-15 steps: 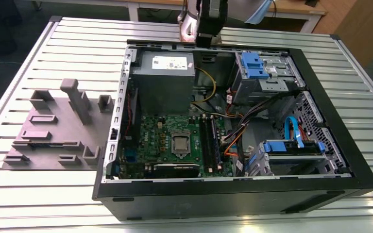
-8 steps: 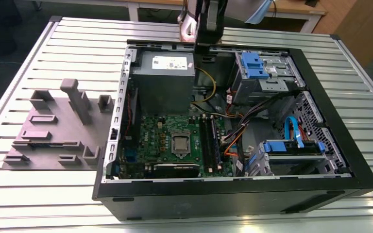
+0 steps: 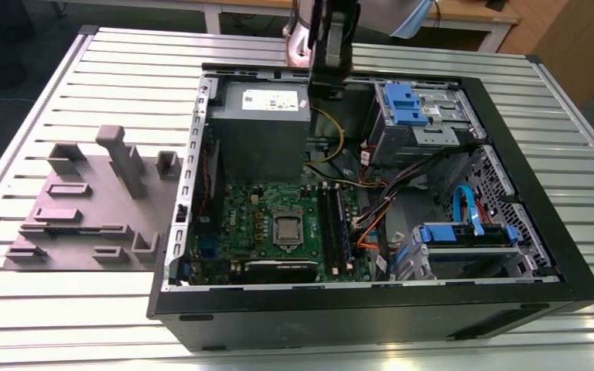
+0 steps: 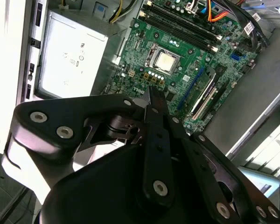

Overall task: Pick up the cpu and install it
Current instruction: 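Close the cpu cover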

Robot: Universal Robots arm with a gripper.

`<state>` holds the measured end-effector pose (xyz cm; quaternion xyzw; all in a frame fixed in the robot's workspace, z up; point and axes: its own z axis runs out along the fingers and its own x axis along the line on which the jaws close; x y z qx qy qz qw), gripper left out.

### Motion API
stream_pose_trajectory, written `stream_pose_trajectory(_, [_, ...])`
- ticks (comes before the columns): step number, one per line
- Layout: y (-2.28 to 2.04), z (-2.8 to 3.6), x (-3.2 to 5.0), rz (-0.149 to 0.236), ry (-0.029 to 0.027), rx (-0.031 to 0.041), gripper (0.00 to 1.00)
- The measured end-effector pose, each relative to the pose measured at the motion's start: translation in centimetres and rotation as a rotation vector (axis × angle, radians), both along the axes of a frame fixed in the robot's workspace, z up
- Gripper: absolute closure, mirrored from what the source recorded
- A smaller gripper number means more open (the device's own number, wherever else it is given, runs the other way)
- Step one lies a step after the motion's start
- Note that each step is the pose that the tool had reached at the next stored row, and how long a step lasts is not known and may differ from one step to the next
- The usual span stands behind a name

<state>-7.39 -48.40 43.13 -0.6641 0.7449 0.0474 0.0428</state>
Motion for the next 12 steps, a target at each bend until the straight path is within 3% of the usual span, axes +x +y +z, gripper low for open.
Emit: stream_pose_trajectory(12, [0.0,-2.19,0.0,0.0,0.0,0.0043,0.9])
